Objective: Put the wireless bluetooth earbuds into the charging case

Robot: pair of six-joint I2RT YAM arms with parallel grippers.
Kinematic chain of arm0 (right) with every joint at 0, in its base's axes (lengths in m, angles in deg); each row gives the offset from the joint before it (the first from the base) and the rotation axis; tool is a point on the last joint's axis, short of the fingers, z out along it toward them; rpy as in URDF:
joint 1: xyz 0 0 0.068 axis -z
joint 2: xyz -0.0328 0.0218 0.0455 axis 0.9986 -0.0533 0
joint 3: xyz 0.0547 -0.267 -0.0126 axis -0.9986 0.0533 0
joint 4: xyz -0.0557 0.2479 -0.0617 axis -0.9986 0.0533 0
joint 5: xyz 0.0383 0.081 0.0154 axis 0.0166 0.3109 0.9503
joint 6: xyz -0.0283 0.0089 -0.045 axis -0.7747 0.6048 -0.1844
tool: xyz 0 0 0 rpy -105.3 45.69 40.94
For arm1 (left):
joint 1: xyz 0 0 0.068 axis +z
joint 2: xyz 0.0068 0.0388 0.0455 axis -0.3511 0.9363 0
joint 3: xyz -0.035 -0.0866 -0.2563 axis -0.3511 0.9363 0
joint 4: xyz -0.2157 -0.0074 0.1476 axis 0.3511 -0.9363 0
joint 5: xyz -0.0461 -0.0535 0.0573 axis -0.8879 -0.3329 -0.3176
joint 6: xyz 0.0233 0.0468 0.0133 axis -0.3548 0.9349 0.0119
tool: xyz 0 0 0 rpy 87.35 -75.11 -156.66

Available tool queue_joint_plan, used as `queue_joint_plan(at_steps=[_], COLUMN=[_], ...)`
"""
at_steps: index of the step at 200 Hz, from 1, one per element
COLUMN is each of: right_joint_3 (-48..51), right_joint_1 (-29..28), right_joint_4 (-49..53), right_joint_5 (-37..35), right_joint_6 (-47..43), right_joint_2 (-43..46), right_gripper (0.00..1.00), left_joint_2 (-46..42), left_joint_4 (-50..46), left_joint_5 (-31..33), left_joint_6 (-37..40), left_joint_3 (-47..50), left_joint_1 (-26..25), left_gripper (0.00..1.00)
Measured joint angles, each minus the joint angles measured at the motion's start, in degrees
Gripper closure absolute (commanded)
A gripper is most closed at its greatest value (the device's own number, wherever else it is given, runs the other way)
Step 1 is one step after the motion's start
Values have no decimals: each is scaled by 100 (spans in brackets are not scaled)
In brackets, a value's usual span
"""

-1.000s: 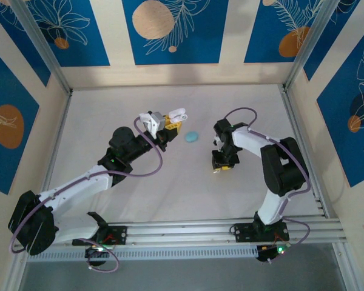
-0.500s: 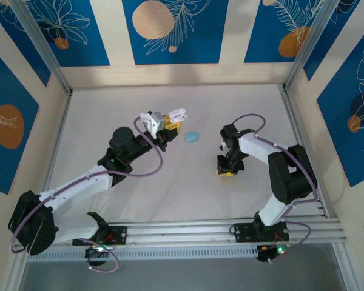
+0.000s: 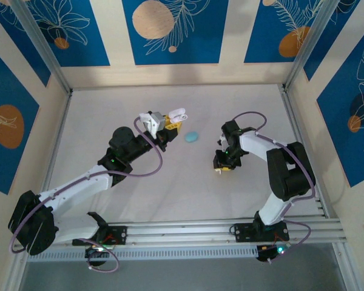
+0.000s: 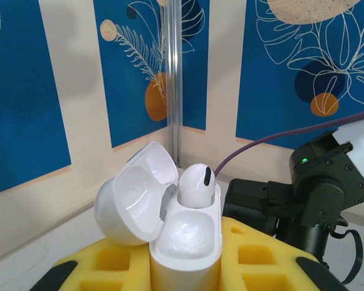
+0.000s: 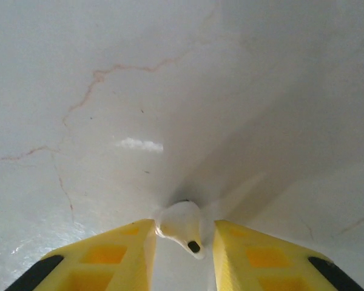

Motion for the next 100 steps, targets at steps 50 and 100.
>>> queue_joint_plan(at_steps=[50,100], right_joint_3=[-245,-247], right_joint_1=[17,-61], right_joint_4=[-20,199], right_joint_5=[162,136], right_joint_6=[-138,-162], right_joint_2=[-306,-328], right_gripper=[72,69], left_joint_2=[0,0], left_joint_4=[0,0], left_joint_5=[0,0], left_joint_6=[2,2], left_joint_3=[0,0], left_joint_1=[0,0], left_gripper=[77,77])
